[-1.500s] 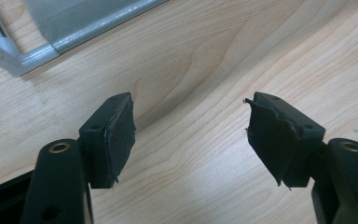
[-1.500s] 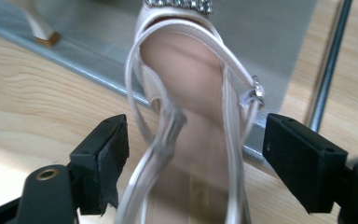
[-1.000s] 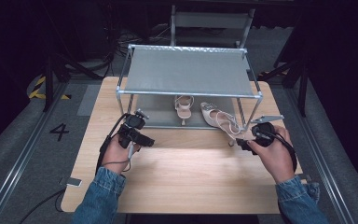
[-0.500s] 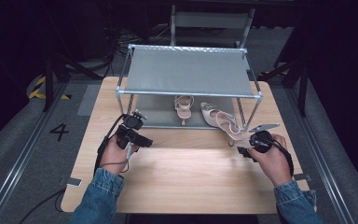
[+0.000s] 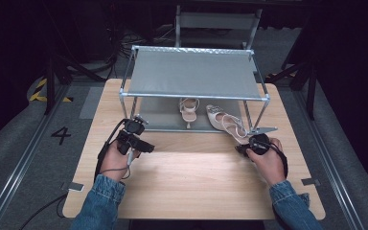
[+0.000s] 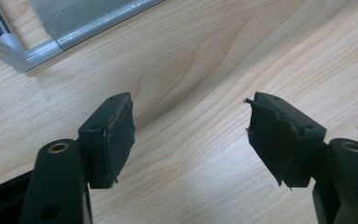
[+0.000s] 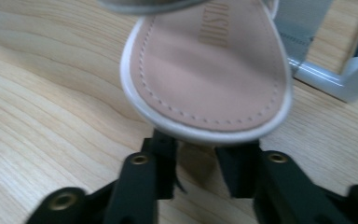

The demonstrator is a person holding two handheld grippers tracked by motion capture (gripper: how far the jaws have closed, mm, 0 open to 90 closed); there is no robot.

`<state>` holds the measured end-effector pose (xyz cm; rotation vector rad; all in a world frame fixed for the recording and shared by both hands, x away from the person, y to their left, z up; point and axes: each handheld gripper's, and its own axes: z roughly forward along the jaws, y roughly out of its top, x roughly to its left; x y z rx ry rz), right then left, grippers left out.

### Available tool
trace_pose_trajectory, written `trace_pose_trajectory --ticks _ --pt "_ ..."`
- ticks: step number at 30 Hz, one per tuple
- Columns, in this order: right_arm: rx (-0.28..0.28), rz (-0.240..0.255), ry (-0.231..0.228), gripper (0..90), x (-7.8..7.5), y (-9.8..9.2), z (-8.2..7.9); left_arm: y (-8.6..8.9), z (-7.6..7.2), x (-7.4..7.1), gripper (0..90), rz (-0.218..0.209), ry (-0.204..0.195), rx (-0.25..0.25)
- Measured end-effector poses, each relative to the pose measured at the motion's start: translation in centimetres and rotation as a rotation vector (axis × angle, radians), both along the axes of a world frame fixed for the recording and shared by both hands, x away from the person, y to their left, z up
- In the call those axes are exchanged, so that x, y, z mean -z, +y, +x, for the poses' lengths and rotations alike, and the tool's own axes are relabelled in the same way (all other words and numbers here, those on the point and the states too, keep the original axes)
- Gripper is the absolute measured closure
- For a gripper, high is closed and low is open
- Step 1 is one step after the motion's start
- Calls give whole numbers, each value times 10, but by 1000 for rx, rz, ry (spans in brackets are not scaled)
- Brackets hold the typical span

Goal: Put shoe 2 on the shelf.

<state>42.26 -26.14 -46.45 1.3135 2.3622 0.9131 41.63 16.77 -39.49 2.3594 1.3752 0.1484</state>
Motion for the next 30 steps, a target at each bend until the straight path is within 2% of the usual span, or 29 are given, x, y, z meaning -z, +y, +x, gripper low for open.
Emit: trace_pose_trajectory --ticks 3,10,13,17,21,22,23,25,29,30 --pt "-7 16 -10 785 -2 3 1 3 -2 0 312 3 2 -8" --pt "-18 54 -18 786 -12 13 3 11 -9 2 312 2 -1 -36" --pt "-42 49 -18 785 -16 26 9 16 -13 2 314 1 3 -51" --pt "-44 23 -13 786 -19 32 19 17 -14 3 313 4 2 -48" --pt "-19 -4 -5 784 -20 30 28 16 -13 3 314 3 4 -50" --pt "1 -11 -5 778 -20 27 30 15 -12 3 313 1 4 -48" --pt "15 -13 -7 759 -20 25 32 15 -11 3 313 2 4 -43" --pt "52 -12 -27 659 -17 19 35 14 -9 5 312 15 12 -33" --pt "58 25 -25 620 -11 18 37 10 -8 6 311 15 17 -29" --pt "50 14 -32 651 -8 19 38 10 -7 6 310 19 13 -22"
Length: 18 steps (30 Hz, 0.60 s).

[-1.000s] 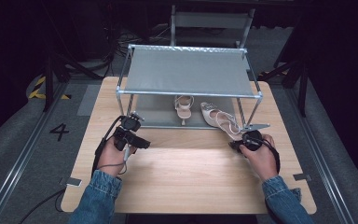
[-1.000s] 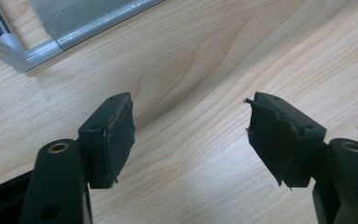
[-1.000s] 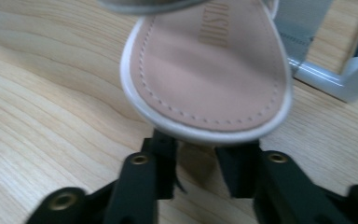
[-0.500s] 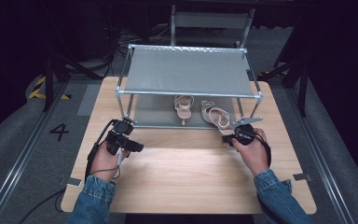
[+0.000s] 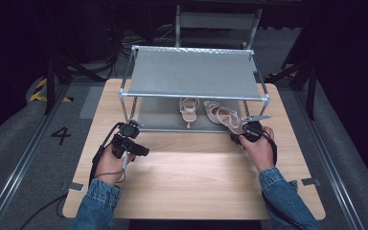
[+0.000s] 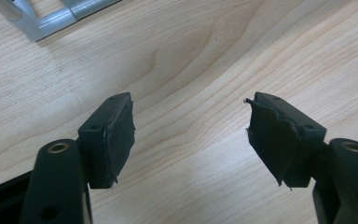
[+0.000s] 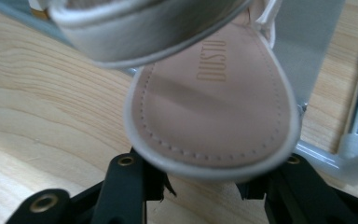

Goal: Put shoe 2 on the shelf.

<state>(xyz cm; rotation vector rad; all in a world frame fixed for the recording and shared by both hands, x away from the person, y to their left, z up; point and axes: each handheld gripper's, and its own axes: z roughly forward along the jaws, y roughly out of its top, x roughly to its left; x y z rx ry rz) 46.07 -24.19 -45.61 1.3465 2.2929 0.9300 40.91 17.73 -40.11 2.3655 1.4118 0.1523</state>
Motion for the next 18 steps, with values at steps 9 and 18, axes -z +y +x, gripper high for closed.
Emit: trace_pose_trajectory --ticks 9,18 --pt "-76 -60 -29 777 -9 13 5 0 0 1 310 -1 4 -1" --pt "-198 -30 -11 767 -11 27 14 3 -1 1 310 -3 5 -11"
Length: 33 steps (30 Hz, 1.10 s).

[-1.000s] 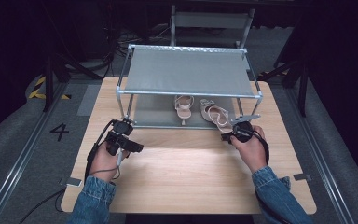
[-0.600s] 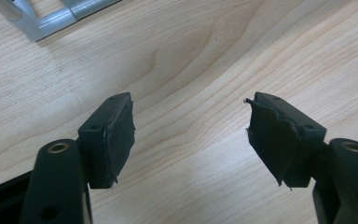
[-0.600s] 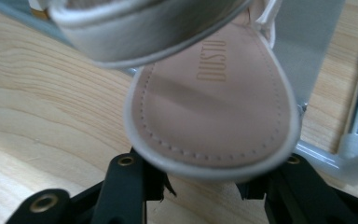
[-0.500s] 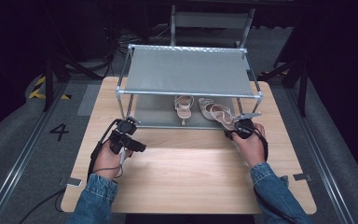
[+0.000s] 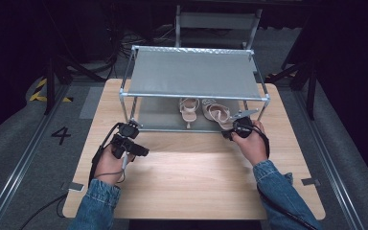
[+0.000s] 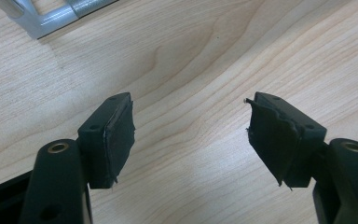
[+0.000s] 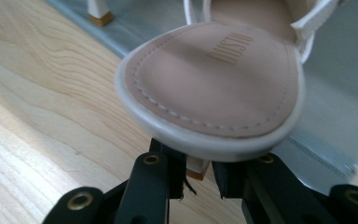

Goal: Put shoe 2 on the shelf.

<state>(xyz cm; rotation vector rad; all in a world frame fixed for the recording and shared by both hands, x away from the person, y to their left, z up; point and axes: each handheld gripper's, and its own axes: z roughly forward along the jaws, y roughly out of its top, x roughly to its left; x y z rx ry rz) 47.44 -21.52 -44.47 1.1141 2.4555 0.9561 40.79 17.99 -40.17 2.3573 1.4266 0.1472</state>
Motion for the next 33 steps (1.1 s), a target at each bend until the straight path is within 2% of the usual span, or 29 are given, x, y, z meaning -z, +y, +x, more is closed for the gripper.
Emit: trace_pose_trajectory --ticks 5,13,14,21,30,33 --pt "-61 24 7 766 -1 13 2 -1 0 0 311 -2 2 3" --pt "-96 39 6 769 -3 31 8 0 0 0 311 -10 -2 0" --pt "-107 38 6 770 -2 39 10 1 -1 -1 311 -8 1 2" --pt "-102 58 4 770 5 56 21 5 -3 -2 311 -9 -3 -3" --pt "-80 68 5 768 8 64 33 3 -3 -2 311 -11 -3 4" --pt "-74 41 0 764 10 67 36 1 -2 -2 311 -13 1 11"
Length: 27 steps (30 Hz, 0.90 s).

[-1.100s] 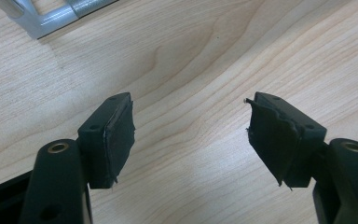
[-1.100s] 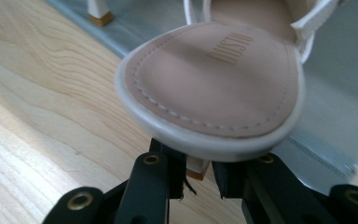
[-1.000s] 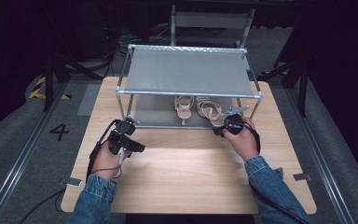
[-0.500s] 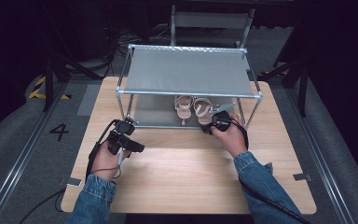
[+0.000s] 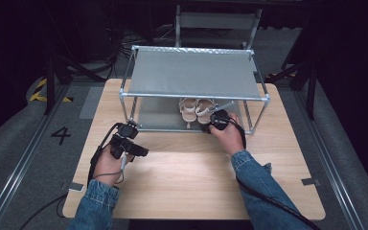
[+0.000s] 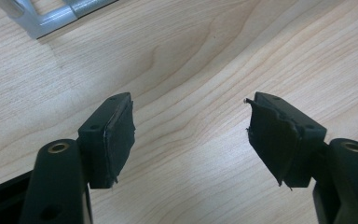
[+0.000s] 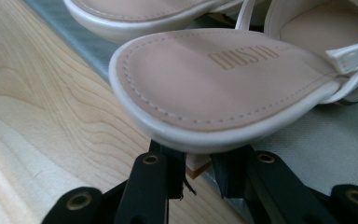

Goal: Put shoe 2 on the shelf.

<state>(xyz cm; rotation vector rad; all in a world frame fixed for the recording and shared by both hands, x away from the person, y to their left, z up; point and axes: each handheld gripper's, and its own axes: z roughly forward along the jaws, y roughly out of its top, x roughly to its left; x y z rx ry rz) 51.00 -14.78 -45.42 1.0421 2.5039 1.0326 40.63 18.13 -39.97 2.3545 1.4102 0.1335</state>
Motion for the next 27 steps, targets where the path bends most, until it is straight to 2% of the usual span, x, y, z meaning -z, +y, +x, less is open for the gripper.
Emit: trace_pose_trajectory --ticks 1,6,9,13,22,23,24,25,27 --pt "7 0 13 761 1 1 1 -1 0 0 310 0 -1 -5" --pt "32 16 21 757 5 2 6 -3 1 1 310 6 5 8" --pt "41 6 10 756 6 3 9 -3 2 1 309 10 7 16" --pt "65 24 16 753 8 2 12 -2 1 2 309 -1 9 2" --pt "84 21 9 750 10 0 14 -3 1 2 309 4 6 8" --pt "99 23 22 741 11 0 13 -3 1 1 309 2 7 10" --pt "88 9 -3 717 11 -1 13 -3 2 1 309 3 6 11" --pt "104 3 -17 659 12 -1 12 -3 2 1 309 -1 5 12" --pt "117 32 -56 547 10 -4 7 -4 3 0 308 -4 6 11"
